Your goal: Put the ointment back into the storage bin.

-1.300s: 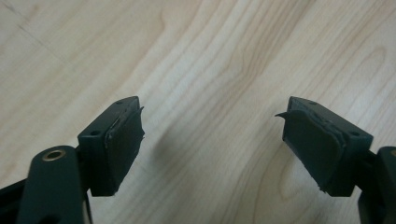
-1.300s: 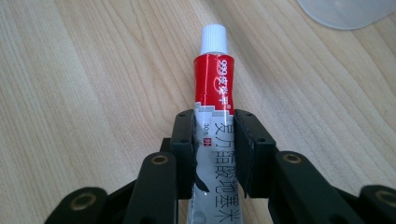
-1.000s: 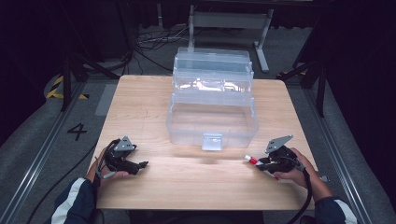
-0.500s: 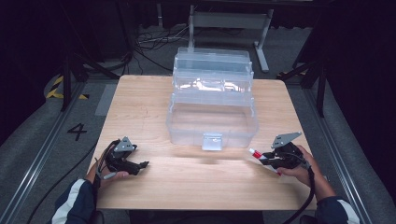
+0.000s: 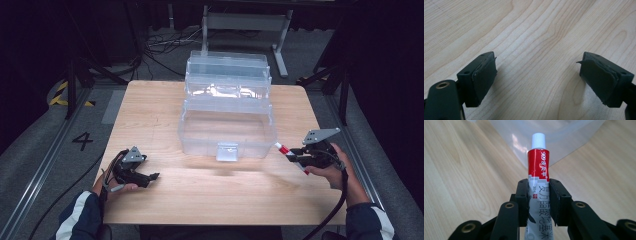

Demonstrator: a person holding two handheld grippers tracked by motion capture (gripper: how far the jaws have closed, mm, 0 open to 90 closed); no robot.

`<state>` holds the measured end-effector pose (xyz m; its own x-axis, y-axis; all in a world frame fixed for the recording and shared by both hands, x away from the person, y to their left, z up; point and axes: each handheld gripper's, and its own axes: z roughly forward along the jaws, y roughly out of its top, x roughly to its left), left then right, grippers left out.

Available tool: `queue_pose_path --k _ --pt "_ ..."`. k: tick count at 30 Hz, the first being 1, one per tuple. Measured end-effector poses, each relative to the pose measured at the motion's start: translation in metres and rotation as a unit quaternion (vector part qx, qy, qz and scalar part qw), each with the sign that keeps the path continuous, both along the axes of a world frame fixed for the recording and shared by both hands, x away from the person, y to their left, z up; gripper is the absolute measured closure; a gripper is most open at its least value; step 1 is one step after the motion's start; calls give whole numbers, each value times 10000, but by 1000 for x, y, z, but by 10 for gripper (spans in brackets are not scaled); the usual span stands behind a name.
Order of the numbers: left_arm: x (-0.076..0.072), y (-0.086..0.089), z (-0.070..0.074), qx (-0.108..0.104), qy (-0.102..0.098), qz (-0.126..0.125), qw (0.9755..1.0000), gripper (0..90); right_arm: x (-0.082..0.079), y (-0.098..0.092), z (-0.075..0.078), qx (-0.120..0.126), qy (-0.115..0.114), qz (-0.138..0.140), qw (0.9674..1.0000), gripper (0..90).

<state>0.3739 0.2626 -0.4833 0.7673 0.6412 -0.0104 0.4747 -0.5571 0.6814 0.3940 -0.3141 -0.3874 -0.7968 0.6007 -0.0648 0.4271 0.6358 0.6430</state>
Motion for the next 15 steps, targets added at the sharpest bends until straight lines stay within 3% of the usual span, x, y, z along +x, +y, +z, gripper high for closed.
queue_pose_path --k 7,15 --pt "1 0 0 -7 12 -23 10000 139 16 4 30 -36 -200 6 9998 710" --pt "0 0 0 0 6 -8 10000 140 35 20 52 -189 -264 127 9994 710"
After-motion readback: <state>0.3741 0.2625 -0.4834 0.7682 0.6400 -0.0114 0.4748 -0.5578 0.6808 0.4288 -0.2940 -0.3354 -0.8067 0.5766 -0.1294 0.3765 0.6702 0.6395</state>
